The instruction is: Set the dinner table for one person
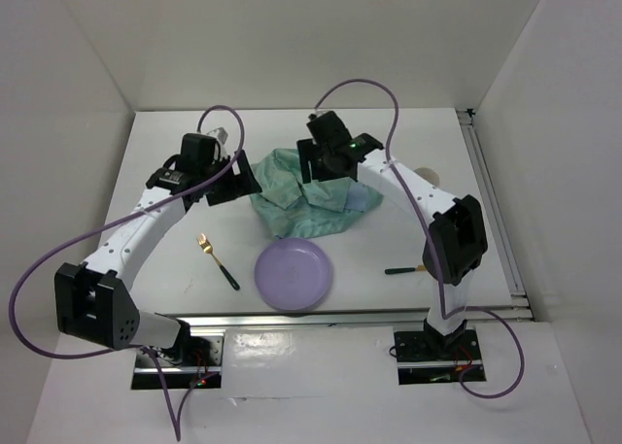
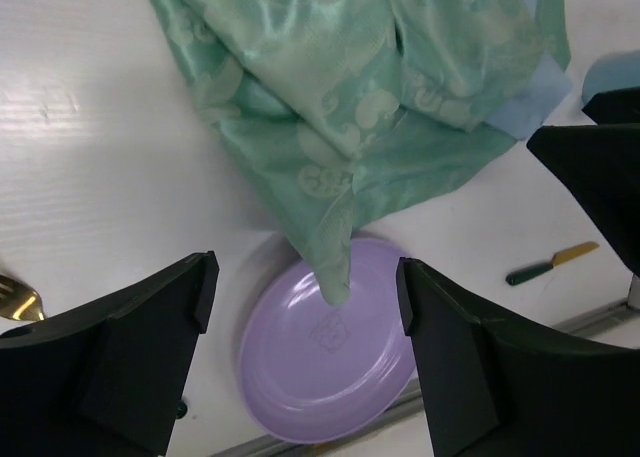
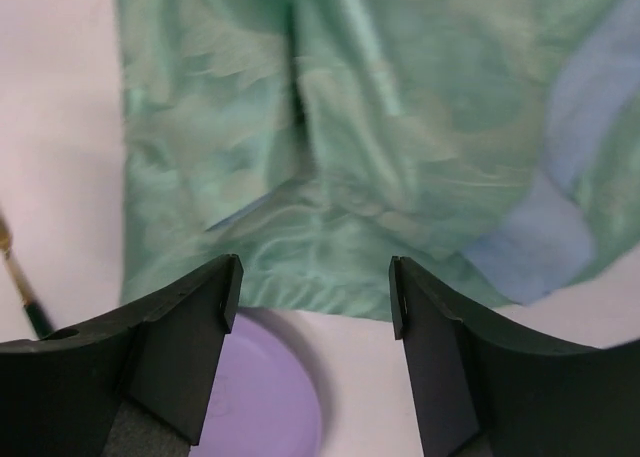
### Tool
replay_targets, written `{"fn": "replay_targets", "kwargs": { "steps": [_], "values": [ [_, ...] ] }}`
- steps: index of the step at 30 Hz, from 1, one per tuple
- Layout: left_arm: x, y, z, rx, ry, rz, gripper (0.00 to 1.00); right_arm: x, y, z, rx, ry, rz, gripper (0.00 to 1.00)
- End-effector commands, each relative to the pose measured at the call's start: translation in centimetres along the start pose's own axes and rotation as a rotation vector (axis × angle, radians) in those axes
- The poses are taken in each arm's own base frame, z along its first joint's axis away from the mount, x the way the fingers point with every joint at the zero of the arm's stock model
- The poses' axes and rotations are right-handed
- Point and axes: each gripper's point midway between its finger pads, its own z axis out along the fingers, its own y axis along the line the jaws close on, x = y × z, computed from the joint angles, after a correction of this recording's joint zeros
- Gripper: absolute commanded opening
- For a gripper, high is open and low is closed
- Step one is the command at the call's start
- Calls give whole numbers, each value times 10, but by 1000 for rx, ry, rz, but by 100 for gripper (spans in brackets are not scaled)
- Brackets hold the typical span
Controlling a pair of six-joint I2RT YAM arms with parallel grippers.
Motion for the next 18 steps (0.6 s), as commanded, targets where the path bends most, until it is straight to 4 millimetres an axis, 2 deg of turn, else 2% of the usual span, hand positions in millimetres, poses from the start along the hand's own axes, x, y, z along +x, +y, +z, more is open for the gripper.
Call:
{"fn": "replay_targets", "kwargs": {
  "steps": [1,3,4,5,7,8,10,11,14,16,18],
  "values": [
    [27,-9,2,108,86,-61,90,-2,51,5,-139,-37,-102,70],
    [29,-11,3,146,80,-105,90,4,60,10,-163,-18,-123,70],
    [37,-4,5,143,95,-126,90,9,69,12,-183,-7,-134,72],
    [34,0,1,152,78,-138,88,12,82,17,-218,3,-144,75],
    [33,6,-1,153,60,-185,84,17,91,22,-233,16,-155,80],
    [32,20,-5,132,39,-228,79,19,98,29,-238,22,-164,80],
    [31,29,-12,151,27,-296,76,22,104,38,-233,33,-187,80],
    [33,45,-13,137,18,-347,76,24,110,46,-226,41,-196,80],
    [33,49,-22,186,9,-385,73,31,116,65,-194,56,-246,80],
    [33,52,-23,185,12,-375,73,32,108,78,-137,57,-263,80],
    [38,51,-22,196,40,-384,73,41,102,93,-76,76,-293,78]
  ]
}}
